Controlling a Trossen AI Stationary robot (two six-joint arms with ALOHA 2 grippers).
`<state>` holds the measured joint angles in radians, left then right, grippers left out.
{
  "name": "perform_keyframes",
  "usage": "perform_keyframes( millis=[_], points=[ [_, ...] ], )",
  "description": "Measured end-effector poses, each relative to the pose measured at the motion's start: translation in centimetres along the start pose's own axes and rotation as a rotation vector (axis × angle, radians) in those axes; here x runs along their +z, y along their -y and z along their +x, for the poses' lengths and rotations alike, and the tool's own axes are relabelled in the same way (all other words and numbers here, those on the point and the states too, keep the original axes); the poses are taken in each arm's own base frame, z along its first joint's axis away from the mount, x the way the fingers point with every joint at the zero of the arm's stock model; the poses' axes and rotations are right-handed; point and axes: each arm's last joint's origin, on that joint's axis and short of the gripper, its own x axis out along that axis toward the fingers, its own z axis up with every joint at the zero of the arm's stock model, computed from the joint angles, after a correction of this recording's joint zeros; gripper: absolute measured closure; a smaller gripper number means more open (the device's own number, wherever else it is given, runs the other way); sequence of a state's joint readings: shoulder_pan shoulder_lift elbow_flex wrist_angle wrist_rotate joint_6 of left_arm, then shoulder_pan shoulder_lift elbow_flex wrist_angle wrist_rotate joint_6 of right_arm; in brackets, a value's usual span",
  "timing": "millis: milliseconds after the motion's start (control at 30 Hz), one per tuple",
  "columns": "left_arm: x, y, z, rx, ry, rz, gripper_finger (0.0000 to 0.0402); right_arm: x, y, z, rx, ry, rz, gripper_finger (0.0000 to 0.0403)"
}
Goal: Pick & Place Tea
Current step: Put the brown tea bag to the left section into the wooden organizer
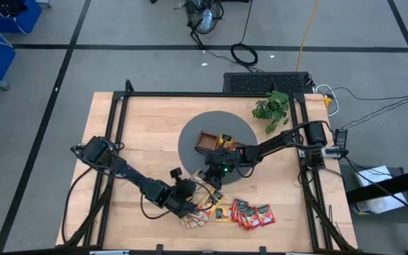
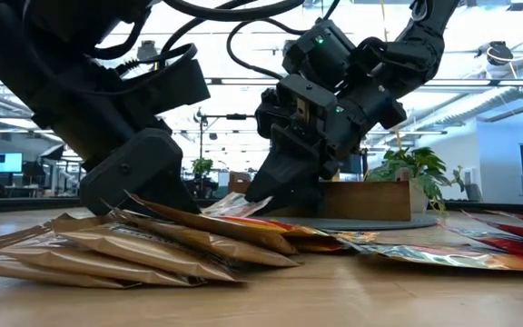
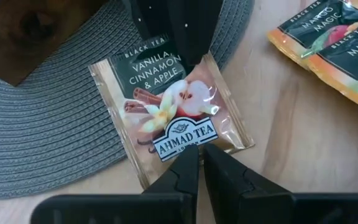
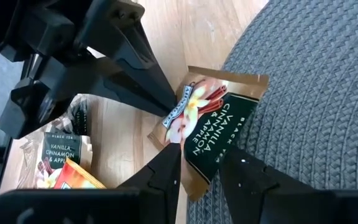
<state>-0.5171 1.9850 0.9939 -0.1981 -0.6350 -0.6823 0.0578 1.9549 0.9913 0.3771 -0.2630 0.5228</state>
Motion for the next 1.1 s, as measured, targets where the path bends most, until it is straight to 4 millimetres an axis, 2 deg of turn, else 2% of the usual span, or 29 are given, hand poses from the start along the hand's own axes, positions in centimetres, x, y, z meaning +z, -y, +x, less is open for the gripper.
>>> perform_keyframes(
  millis=[267,467,533,733,933,1033,1100],
  points=[
    [-0.1,0.2,0.0,-0.012,0.005,0.019,0.0367,0.0,0.0,0.0,-0.001,-0.001,-0.045,0.032],
    [-0.4,0.7,-0.4,-0.015,0.025,0.092,0.0367,-0.2,-0.3,0.1,0.006,-0.005,-0.156,0.0383],
    [-0.5,1.0,-0.9,-0.029,0.035,0.124,0.0367,-0.3,-0.5,0.1,0.012,-0.008,-0.207,0.0397],
    [-0.5,1.5,-3.9,-0.111,0.037,0.144,0.0366,-0.1,-1.1,-0.2,0.056,-0.014,-0.27,0.0401],
    [-0.7,2.3,-6.6,-0.14,0.106,0.17,0.0366,1.9,-3.2,-3.3,0.094,0.049,-0.339,0.0402],
    [-0.9,2.4,-7.0,-0.131,0.125,0.179,0.0366,3.6,-4.2,-6.1,0.078,0.062,-0.34,0.0402],
    [-1.0,2.4,-7.0,-0.119,0.12,0.189,0.0366,5.3,-4.9,-8.3,0.007,0.067,-0.352,0.0402]
  ],
)
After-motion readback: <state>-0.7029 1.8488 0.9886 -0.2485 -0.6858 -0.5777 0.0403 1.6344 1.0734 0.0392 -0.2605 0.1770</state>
